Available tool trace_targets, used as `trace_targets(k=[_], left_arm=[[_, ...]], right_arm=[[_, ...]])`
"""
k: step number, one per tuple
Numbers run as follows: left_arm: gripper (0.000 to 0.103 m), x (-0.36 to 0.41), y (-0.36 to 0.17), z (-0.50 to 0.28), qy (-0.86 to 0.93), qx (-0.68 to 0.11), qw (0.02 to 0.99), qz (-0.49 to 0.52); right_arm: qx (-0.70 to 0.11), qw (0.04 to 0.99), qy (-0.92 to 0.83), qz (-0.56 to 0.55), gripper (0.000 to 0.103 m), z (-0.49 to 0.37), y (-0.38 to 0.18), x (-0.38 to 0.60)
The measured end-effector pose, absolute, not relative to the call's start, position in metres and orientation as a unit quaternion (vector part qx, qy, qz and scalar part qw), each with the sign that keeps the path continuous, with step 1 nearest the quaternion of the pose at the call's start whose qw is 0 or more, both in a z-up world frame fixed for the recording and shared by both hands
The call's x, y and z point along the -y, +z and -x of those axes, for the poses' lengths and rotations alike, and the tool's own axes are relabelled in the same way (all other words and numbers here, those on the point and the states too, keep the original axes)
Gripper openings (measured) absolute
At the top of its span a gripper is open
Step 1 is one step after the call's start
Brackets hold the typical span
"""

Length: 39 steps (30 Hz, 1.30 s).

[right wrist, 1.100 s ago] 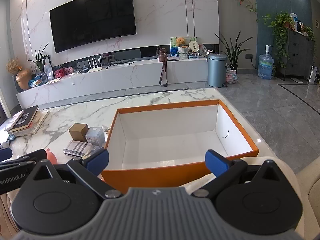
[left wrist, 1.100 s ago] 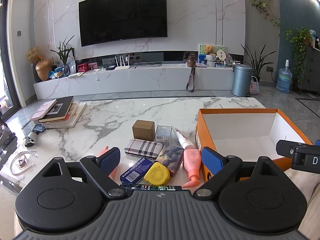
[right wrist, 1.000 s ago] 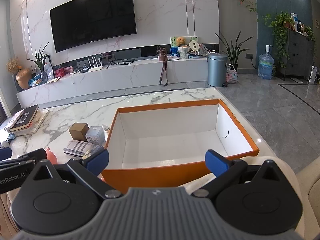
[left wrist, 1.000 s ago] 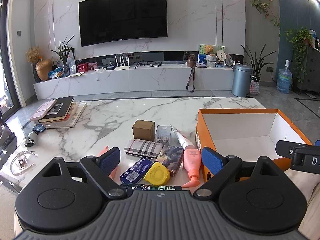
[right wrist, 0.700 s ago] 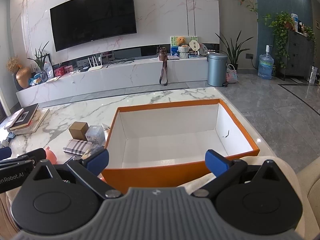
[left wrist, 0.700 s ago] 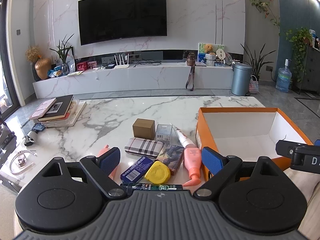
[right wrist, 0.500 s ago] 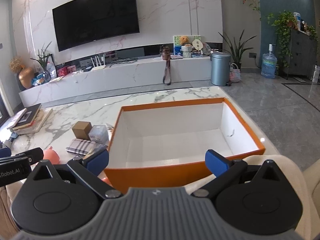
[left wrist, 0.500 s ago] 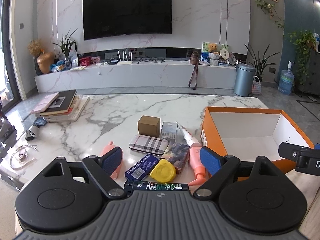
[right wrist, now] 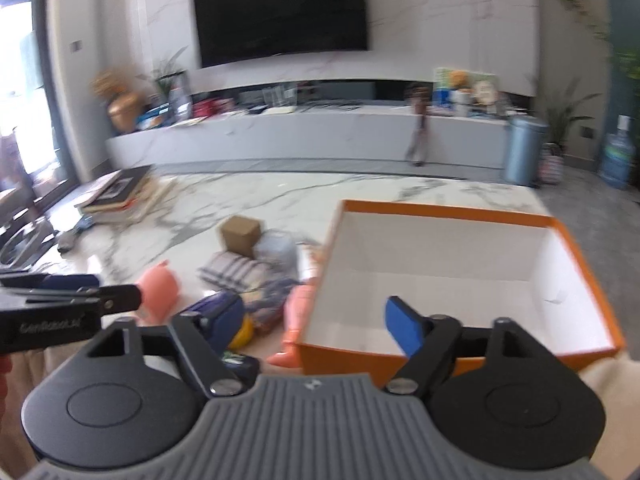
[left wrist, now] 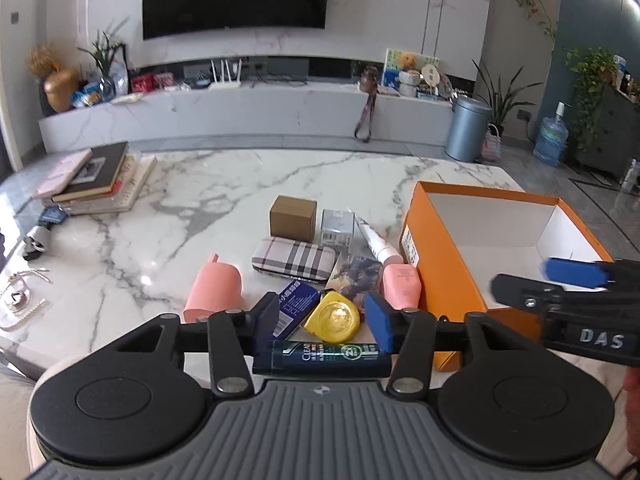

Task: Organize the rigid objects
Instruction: 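Lower the left tool onto the pink cup while the right tool reaches the pink pump bottle, then grasp the pink cup with the left tool while the right tool grasps the pink pump bottle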

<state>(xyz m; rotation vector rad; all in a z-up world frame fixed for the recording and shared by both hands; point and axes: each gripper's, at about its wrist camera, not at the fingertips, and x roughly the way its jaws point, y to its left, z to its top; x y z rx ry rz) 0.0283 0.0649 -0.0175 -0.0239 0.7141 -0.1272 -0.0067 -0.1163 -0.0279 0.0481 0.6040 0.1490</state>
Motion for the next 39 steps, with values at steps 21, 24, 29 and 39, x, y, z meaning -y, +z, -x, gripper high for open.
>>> trace_targets(k=[21, 24, 29, 39], left_arm=[[0.077, -0.145, -0.067, -0.153, -0.038, -0.482, 0.875, -0.01], [0.078, -0.148, -0.085, -0.171, -0.055, -0.512, 0.857, -0.012], [0.077, -0.148, -0.102, -0.188, -0.061, -0.538, 0.841, -0.021], [0.062, -0.147, -0.116, -0.198, -0.069, -0.557, 0.828, -0.016]], right_arm=[[-0.449, 0.875, 0.167, 0.062, 0.045, -0.118, -0.074, 0.025], [-0.46, 0.87, 0.157, 0.083, 0.045, -0.13, -0.082, 0.023], [-0.481, 0.859, 0.13, 0.119, 0.041, -0.141, -0.093, 0.025], [-0.53, 0.836, 0.074, 0.122, 0.038, -0.149, -0.11, 0.044]])
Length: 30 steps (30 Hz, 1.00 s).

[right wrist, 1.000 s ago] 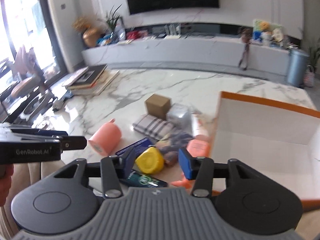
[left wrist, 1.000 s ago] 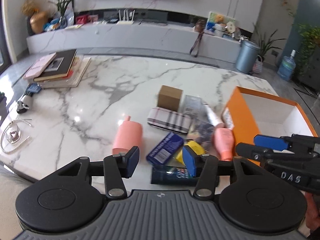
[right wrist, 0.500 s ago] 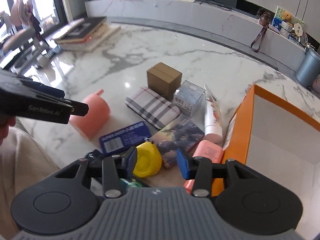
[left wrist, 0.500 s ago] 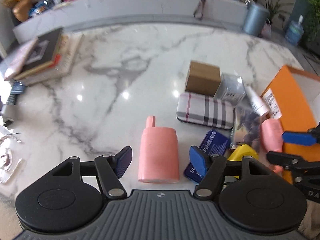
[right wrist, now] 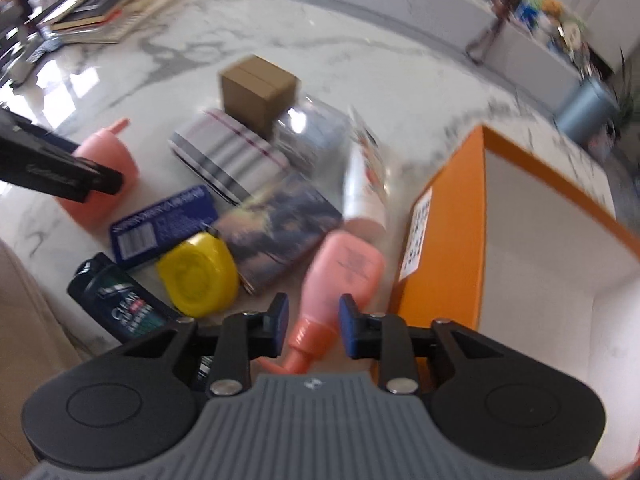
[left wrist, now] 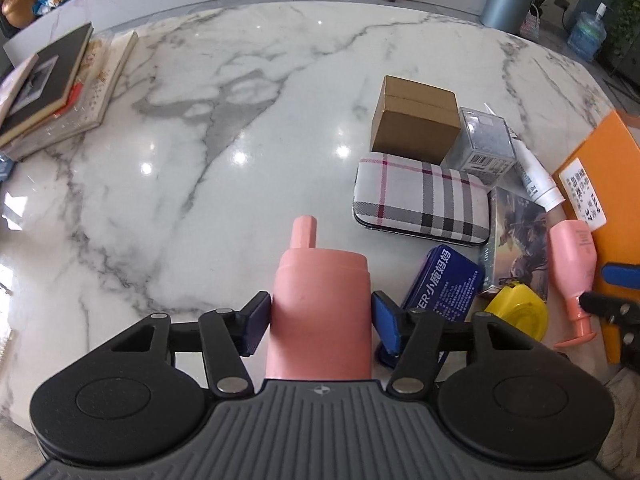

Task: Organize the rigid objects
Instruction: 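Grasp the pink cup with the left tool while the right tool grasps the pink pump bottle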

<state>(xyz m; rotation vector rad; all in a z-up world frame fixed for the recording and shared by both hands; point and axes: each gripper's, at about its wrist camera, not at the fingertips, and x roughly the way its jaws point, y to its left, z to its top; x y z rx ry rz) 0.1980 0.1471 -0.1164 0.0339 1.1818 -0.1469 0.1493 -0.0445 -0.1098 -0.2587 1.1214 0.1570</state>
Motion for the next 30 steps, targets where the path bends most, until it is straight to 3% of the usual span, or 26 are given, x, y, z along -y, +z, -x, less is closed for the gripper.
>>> trace_targets(k=[3, 7, 9, 13, 15, 19, 20, 22, 23, 29, 30], left_arm=[[0.062, -0.15, -0.116, -0.198, -0.066, -0.553, 0.83, -0.007], [0.062, -0.15, -0.101, -0.189, -0.071, -0.523, 0.849, 0.01], [0.062, -0.147, -0.095, -0.184, -0.075, -0.514, 0.854, 0.008], [0.062, -0.144, -0.091, -0.172, -0.066, -0.508, 0.859, -0.003], [0.062, -0.146, -0.093, -0.167, -0.064, -0.513, 0.856, 0.001], [0.061, -0.152, -0.099, -0.155, -0.045, -0.519, 0.854, 0.007], [0.061, -0.154, -0.097, -0.153, -0.042, -0.515, 0.856, 0.011], [0.061, -0.155, -0.089, -0.148, -0.041, -0.503, 0.863, 0.016], [0.061, -0.155, -0.086, -0.146, -0.042, -0.499, 0.865, 0.016], [0.061, -0.143, -0.071, -0.139, -0.047, -0.484, 0.874, 0.015], [0.061, -0.14, -0.069, -0.136, -0.049, -0.48, 0.876, 0.016]], right_arm=[[-0.547, 0.831, 0.069, 0.079, 0.05, -0.146, -0.11, 0.049], [-0.571, 0.817, 0.057, 0.048, 0.051, -0.137, -0.12, 0.049], [-0.581, 0.812, 0.05, 0.035, 0.044, -0.136, -0.128, 0.052], [-0.585, 0.809, 0.049, 0.016, 0.04, -0.134, -0.132, 0.055], [-0.591, 0.805, 0.054, 0.008, 0.03, -0.132, -0.133, 0.056], [-0.58, 0.813, 0.055, -0.001, 0.029, -0.125, -0.128, 0.06], [-0.573, 0.817, 0.058, -0.002, 0.026, -0.123, -0.124, 0.061], [-0.557, 0.828, 0.065, 0.0, 0.003, -0.117, -0.114, 0.06], [-0.548, 0.834, 0.066, 0.003, 0.0, -0.114, -0.109, 0.059], [-0.506, 0.859, 0.072, 0.015, 0.001, -0.104, -0.09, 0.061], [-0.509, 0.857, 0.078, 0.014, 0.008, -0.105, -0.092, 0.062]])
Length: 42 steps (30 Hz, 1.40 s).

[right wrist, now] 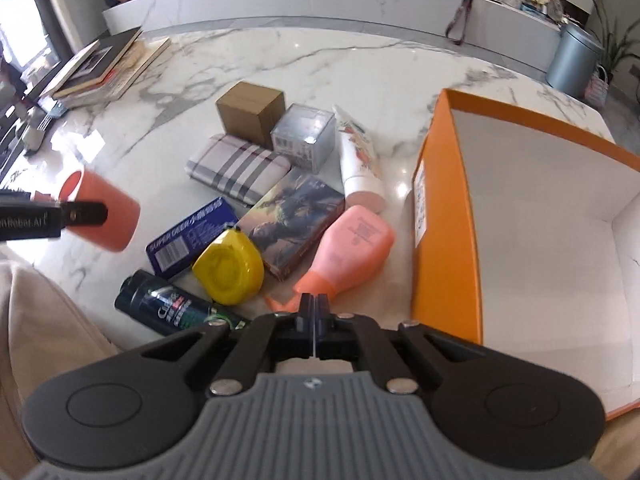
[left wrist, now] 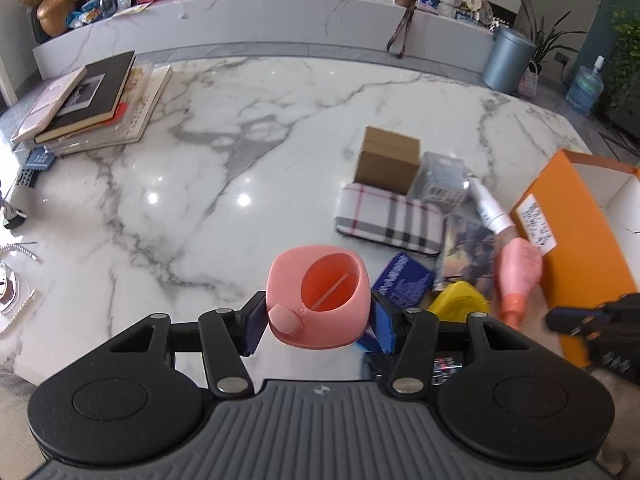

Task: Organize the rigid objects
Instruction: 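Grasp the pink cup with the left tool while the right tool grasps the pink pump bottle, then carry the pink cup and pink bottle into the orange box with both tools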

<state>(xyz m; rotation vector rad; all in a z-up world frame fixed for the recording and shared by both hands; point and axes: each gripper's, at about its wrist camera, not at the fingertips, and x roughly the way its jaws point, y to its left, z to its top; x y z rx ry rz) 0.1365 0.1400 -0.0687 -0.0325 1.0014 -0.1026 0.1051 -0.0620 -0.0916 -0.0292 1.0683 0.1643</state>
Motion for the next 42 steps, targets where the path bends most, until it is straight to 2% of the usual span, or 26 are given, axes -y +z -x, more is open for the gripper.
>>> trace_targets(k=[2, 3, 4, 5, 6, 10, 19, 20, 21, 23, 29, 36, 42], left_arm=[[0.061, -0.133, -0.064, -0.133, -0.054, -0.473, 0.879, 0.016], [0.061, -0.13, -0.063, -0.132, -0.055, -0.471, 0.88, 0.016], [0.061, -0.127, -0.062, -0.13, -0.056, -0.47, 0.881, 0.016], [0.061, -0.123, -0.061, -0.129, -0.059, -0.469, 0.881, 0.016], [0.061, -0.121, -0.06, -0.129, -0.062, -0.47, 0.88, 0.015], [0.061, -0.11, -0.06, -0.131, -0.072, -0.472, 0.879, 0.011], [0.061, -0.098, -0.06, -0.146, -0.089, -0.475, 0.875, 0.007], [0.061, -0.098, -0.059, -0.147, -0.09, -0.475, 0.875, 0.008], [0.061, -0.097, -0.059, -0.148, -0.091, -0.475, 0.875, 0.008], [0.061, -0.095, -0.058, -0.149, -0.094, -0.474, 0.875, 0.007], [0.061, -0.079, -0.057, -0.15, -0.108, -0.476, 0.873, -0.008], [0.061, -0.062, -0.049, -0.14, -0.111, -0.469, 0.876, -0.014], [0.061, -0.053, -0.04, -0.13, -0.103, -0.467, 0.878, -0.014]], right_arm=[[-0.509, 0.857, 0.081, 0.0, 0.014, -0.106, -0.096, 0.062], [-0.509, 0.857, 0.083, -0.003, 0.027, -0.105, -0.099, 0.062], [-0.509, 0.857, 0.079, -0.007, 0.035, -0.107, -0.101, 0.06], [-0.51, 0.857, 0.07, -0.018, 0.048, -0.11, -0.103, 0.06], [-0.513, 0.856, 0.058, -0.037, 0.053, -0.112, -0.105, 0.062], [-0.518, 0.849, 0.014, -0.1, 0.053, -0.124, -0.111, 0.069], [-0.545, 0.832, -0.015, -0.101, 0.046, -0.142, -0.134, 0.067], [-0.55, 0.829, -0.014, -0.105, 0.042, -0.144, -0.137, 0.068], [-0.554, 0.825, -0.01, -0.108, 0.032, -0.144, -0.139, 0.069], [-0.559, 0.822, -0.007, -0.108, 0.027, -0.145, -0.14, 0.069], [-0.533, 0.842, 0.002, -0.082, 0.026, -0.134, -0.123, 0.07], [-0.464, 0.885, 0.026, 0.008, 0.026, -0.11, -0.09, 0.065], [-0.43, 0.901, 0.052, 0.01, 0.025, -0.1, -0.074, 0.072]])
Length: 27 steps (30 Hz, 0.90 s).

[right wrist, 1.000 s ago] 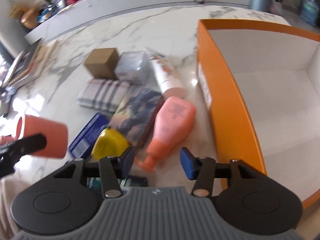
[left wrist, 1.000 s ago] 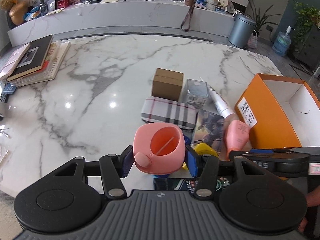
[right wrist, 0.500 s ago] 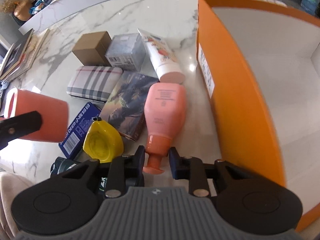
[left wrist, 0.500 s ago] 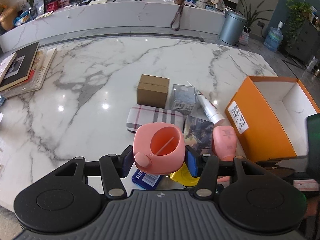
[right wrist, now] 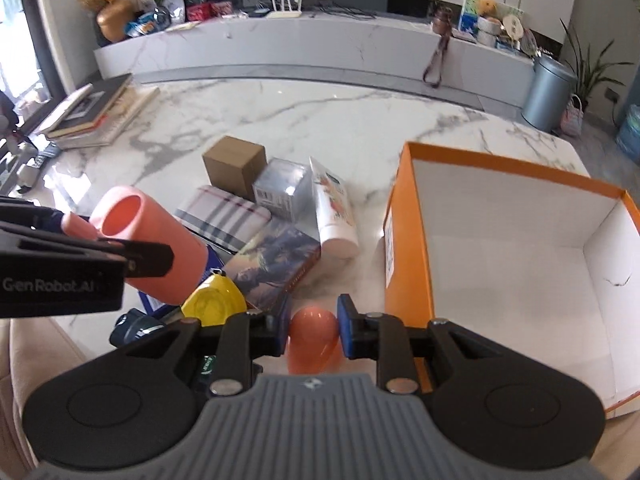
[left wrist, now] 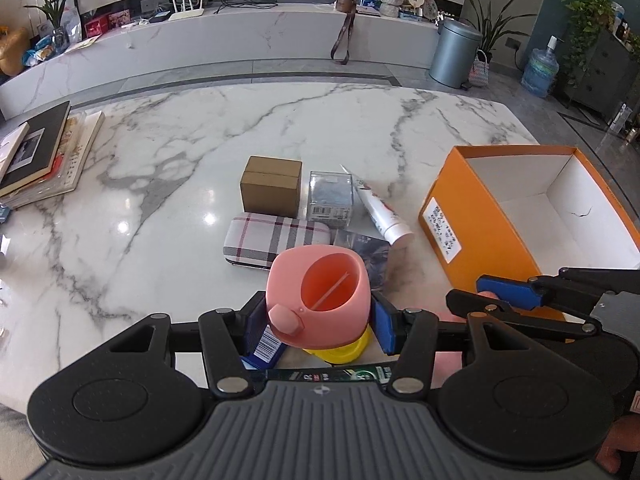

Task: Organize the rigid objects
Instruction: 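Carry the pink cup and pink bottle into the orange box with both tools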

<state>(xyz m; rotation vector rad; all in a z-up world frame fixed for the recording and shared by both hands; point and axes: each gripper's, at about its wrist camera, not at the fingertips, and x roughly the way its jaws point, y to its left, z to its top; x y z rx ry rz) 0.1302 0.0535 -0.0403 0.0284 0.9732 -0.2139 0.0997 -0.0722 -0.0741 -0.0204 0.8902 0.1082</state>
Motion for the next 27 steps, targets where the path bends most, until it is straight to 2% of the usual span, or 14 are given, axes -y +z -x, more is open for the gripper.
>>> trace_targets(k=[8, 14, 21, 27], left_arm=[[0.061, -0.044, -0.024, -0.116, -0.093, -0.452, 0.887, -0.012], [0.061, -0.032, 0.002, -0.111, -0.103, -0.423, 0.901, -0.004], [0.061, 0.014, 0.033, -0.117, -0.155, -0.381, 0.911, -0.028], [0.061, 0.062, 0.033, -0.131, -0.212, -0.375, 0.901, -0.054]], right_arm=[[-0.382, 0.921, 0.073, -0.007, 0.025, -0.082, -0.048, 0.085], [-0.309, 0.948, 0.076, -0.02, 0.025, -0.063, -0.008, 0.104], [-0.267, 0.962, 0.047, -0.044, 0.024, -0.053, 0.022, 0.145], [-0.266, 0.961, 0.008, -0.068, 0.024, -0.054, 0.025, 0.19]])
